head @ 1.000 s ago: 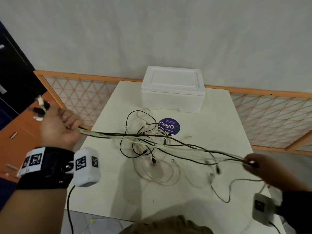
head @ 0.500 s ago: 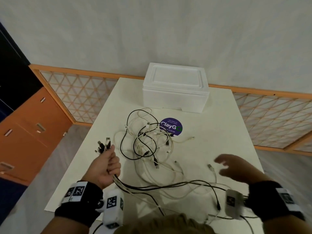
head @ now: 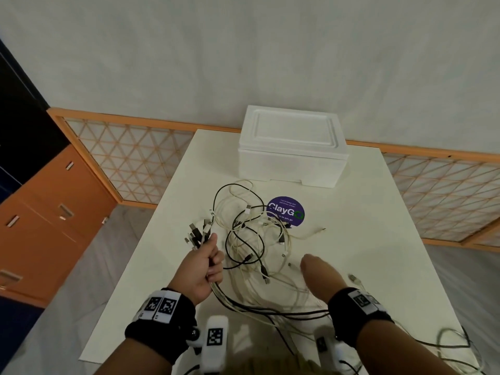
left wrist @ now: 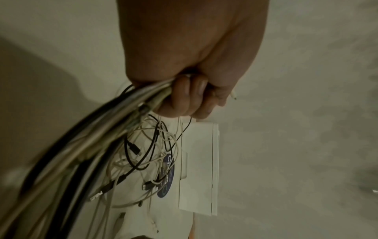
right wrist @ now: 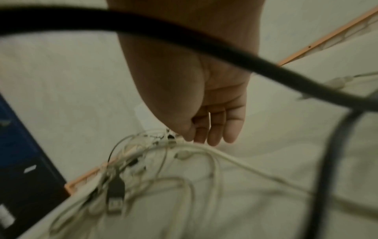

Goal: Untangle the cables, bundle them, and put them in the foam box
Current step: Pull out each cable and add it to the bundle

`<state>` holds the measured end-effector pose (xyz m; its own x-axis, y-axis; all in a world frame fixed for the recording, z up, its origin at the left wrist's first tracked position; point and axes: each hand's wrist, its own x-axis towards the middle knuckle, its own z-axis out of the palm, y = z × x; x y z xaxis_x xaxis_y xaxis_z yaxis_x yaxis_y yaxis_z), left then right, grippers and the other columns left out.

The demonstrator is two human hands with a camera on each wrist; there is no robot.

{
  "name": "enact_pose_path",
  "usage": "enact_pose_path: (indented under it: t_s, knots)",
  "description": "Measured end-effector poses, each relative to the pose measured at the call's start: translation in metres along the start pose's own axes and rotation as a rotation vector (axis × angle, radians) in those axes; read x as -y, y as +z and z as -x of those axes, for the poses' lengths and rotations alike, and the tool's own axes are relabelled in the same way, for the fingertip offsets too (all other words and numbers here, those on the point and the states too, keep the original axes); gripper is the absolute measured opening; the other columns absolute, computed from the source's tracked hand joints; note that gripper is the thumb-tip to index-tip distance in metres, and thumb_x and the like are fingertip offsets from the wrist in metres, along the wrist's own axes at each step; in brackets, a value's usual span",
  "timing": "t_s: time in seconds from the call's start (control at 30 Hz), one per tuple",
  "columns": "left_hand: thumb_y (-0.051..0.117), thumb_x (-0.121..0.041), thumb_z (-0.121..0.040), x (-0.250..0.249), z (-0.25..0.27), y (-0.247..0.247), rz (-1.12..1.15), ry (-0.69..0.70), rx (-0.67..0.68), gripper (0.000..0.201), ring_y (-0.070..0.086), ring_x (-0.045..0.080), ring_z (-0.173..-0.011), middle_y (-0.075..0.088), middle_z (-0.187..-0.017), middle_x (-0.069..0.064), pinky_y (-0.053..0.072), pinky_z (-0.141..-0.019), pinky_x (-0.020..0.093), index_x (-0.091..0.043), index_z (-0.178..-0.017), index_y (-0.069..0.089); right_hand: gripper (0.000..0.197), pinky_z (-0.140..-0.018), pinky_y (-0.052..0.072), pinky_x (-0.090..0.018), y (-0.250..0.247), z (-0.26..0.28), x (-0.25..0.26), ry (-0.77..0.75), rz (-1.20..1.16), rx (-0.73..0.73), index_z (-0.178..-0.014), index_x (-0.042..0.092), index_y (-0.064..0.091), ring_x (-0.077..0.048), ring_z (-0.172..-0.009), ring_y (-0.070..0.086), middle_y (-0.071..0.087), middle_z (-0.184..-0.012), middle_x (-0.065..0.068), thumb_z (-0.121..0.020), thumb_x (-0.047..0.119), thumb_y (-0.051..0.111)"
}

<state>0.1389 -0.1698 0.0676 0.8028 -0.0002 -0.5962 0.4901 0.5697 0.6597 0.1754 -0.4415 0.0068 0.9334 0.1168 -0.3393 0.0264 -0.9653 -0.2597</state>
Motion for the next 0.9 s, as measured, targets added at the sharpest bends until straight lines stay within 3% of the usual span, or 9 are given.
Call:
enact_pose_path:
  t_s: [0.1,0.27,0.4,0.47,0.53,0.63,0.7,0.83,0.9]
  knots:
    - [0.047,-0.038,-0.097,-0.002,-0.003,0.003,-0.030,0.021,0.049,0.044,0.022,0.005,-0.032,0.044,-0.054,-0.002,0.017,-0.033,0.014,-0.015,-0.060,0.035,0.003,-0.073,0.042,-0.033,-0.011,-0.008,0.001,0.032,-0.212,-0.116,-0.092,0.016,0.049,-0.027,-0.089,0.057,0.062,-0.093,-0.006,-0.092,0.019,0.047]
    - [0.051,-0.039,-0.092,-0.006,-0.004,0.004,-0.069,-0.001,0.117,0.044,0.022,0.005,-0.032,0.045,-0.056,-0.002,0.016,-0.034,0.016,-0.015,-0.058,0.039,0.041,-0.088,0.044,-0.034,0.007,-0.002,0.008,0.031,-0.023,0.096,-0.120,0.022,0.047,-0.028,-0.106,0.056,0.052,-0.114,-0.006,-0.085,0.034,0.063]
    - [0.051,-0.037,-0.094,-0.007,-0.005,-0.001,-0.084,-0.008,0.149,0.044,0.023,0.005,-0.033,0.046,-0.056,-0.001,0.016,-0.036,0.016,-0.015,-0.058,0.040,0.029,-0.087,0.043,-0.032,0.012,0.004,0.014,0.023,-0.037,-0.051,-0.114,0.021,0.054,-0.029,-0.105,0.056,0.053,-0.113,-0.006,-0.089,0.036,0.056]
    - [0.051,-0.037,-0.095,-0.006,-0.006,-0.002,-0.078,-0.018,0.148,0.044,0.023,0.006,-0.034,0.046,-0.056,-0.001,0.017,-0.036,0.016,-0.015,-0.058,0.040,0.034,-0.087,0.042,-0.031,0.007,0.009,0.020,-0.037,-0.136,-0.106,-0.111,0.022,0.057,-0.022,-0.102,0.055,0.055,-0.109,-0.001,-0.088,0.047,0.055]
    - [0.051,-0.037,-0.095,-0.005,-0.009,-0.002,-0.083,-0.039,0.133,0.044,0.023,0.006,-0.034,0.046,-0.057,0.000,0.017,-0.036,0.016,-0.015,-0.058,0.041,0.041,-0.087,0.045,-0.031,0.001,0.016,0.030,-0.141,-0.114,0.048,-0.107,0.026,0.058,-0.017,-0.098,0.054,0.059,-0.106,0.003,-0.083,0.059,0.053]
    - [0.050,-0.039,-0.096,0.000,-0.013,0.002,-0.135,-0.086,0.100,0.044,0.023,0.005,-0.034,0.053,-0.058,0.001,0.017,-0.035,0.015,-0.013,-0.061,0.046,0.022,-0.078,0.042,-0.028,-0.005,0.025,0.051,-0.206,0.035,0.249,-0.098,0.020,0.062,-0.018,-0.094,0.057,0.066,-0.101,0.000,-0.090,0.038,0.051]
    - [0.049,-0.038,-0.098,0.003,-0.013,0.008,-0.195,-0.153,0.096,0.043,0.024,0.005,-0.033,0.063,-0.062,0.007,0.018,-0.034,0.014,-0.009,-0.065,0.055,0.018,-0.074,0.041,-0.028,-0.019,0.028,0.064,-0.242,-0.112,0.122,-0.087,0.020,0.061,-0.015,-0.085,0.056,0.066,-0.090,0.001,-0.094,0.030,0.048]
    - [0.048,-0.037,-0.098,0.007,-0.010,0.018,-0.215,-0.319,0.156,0.038,0.024,0.004,-0.033,0.072,-0.085,0.015,0.019,-0.032,0.012,-0.006,-0.086,0.067,0.027,-0.065,0.040,-0.023,-0.061,0.039,0.094,-0.389,-0.391,-0.118,-0.079,0.019,0.061,-0.005,-0.066,0.049,0.058,-0.068,0.007,-0.096,0.036,0.049]
    - [0.047,-0.031,-0.098,0.003,-0.011,0.024,-0.088,-0.304,0.179,0.032,0.024,0.004,-0.033,0.068,-0.072,0.007,0.019,-0.031,0.012,-0.006,-0.092,0.066,0.027,-0.063,0.040,-0.024,-0.072,0.046,0.103,-0.537,-0.371,-0.117,-0.083,0.018,0.064,-0.010,-0.067,0.052,0.060,-0.070,0.002,-0.095,0.037,0.050]
